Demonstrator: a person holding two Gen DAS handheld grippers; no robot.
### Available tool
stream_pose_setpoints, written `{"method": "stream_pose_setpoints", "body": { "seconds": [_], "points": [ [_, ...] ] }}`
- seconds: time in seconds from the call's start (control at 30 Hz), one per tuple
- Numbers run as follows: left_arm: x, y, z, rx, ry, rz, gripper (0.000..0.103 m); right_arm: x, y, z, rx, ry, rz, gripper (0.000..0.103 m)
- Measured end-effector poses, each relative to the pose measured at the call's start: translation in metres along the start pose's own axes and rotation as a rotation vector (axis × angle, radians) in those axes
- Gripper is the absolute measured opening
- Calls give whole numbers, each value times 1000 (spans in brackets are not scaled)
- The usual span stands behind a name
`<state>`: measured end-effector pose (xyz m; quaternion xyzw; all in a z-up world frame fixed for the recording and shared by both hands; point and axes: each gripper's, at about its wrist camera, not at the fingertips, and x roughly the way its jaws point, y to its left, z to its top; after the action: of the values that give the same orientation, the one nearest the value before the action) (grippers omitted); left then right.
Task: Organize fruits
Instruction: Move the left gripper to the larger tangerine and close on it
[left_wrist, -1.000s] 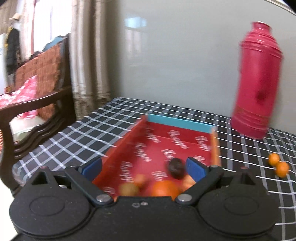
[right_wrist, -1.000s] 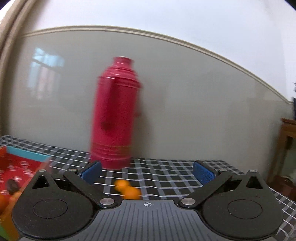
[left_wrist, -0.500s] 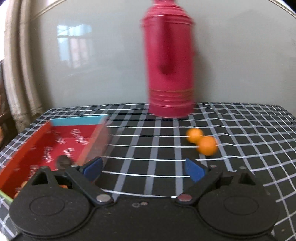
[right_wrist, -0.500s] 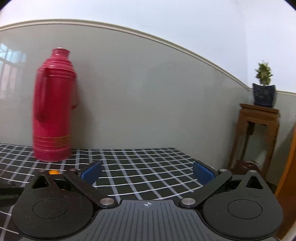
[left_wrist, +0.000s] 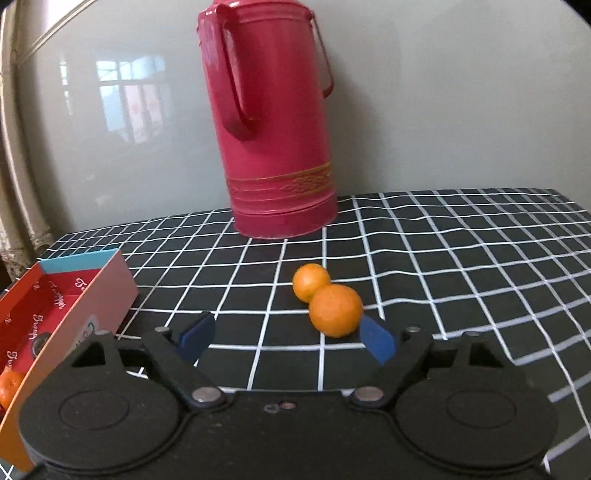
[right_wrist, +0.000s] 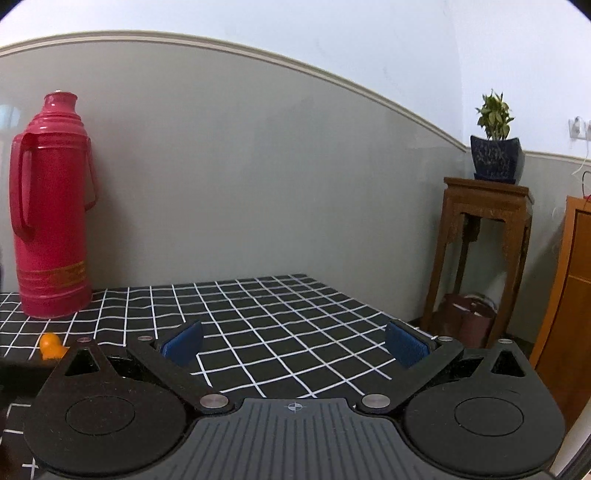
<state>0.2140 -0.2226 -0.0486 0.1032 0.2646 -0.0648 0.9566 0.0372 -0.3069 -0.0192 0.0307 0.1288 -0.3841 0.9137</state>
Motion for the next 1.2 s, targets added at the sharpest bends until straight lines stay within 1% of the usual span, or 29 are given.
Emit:
{"method": "stream_pose_setpoints", "body": {
  "seconds": [0.1,0.13,0.2,0.27,0.3,0.4,0.47,0.5,0.53,0.6,0.7,0.77,0.8,0.87,0.93,1.07,1.17,1.2],
  "points": [
    [10,-5,3,-10,14,34,76,6,-1,-2,-5,23,16,103],
    [14,-7,4,-14,21,40,77,8,-1,-3,-8,27,17,103],
    [16,-7,6,-34,22,35,77,11,0,-4,-11,38,23,103],
    [19,-11,9,-31,16,40,74,14,2,-6,-16,50,30,103],
    [19,-12,9,-32,15,37,72,15,3,-7,-20,55,33,103],
    [21,-11,9,-50,27,11,68,18,9,-12,-38,70,43,103],
    [18,-11,9,-51,24,20,69,19,12,-14,-47,81,51,103],
    [17,-11,9,-54,28,24,73,21,13,-16,-50,89,57,103],
    [16,-10,8,-60,33,29,75,22,14,-17,-52,98,63,103],
    [14,-10,7,-61,26,30,75,24,16,-20,-57,109,73,103],
    [14,-12,9,-52,17,38,79,26,22,-24,-80,121,80,103],
    [19,-9,13,-69,24,42,79,27,25,-26,-89,125,87,103],
    [22,-7,15,-77,30,41,80,27,27,-28,-96,124,91,103],
    [26,-5,18,-89,38,22,81,27,30,-30,-113,125,98,103],
    [28,-5,19,-91,41,6,77,29,33,-33,-125,132,101,103],
    [34,-9,19,-104,66,-58,73,31,37,-36,-131,141,116,103],
    [39,-14,18,-104,91,-107,65,30,38,-38,-148,131,123,103],
    [40,-16,18,-101,98,-126,59,31,39,-39,-158,127,122,103]
  ]
}}
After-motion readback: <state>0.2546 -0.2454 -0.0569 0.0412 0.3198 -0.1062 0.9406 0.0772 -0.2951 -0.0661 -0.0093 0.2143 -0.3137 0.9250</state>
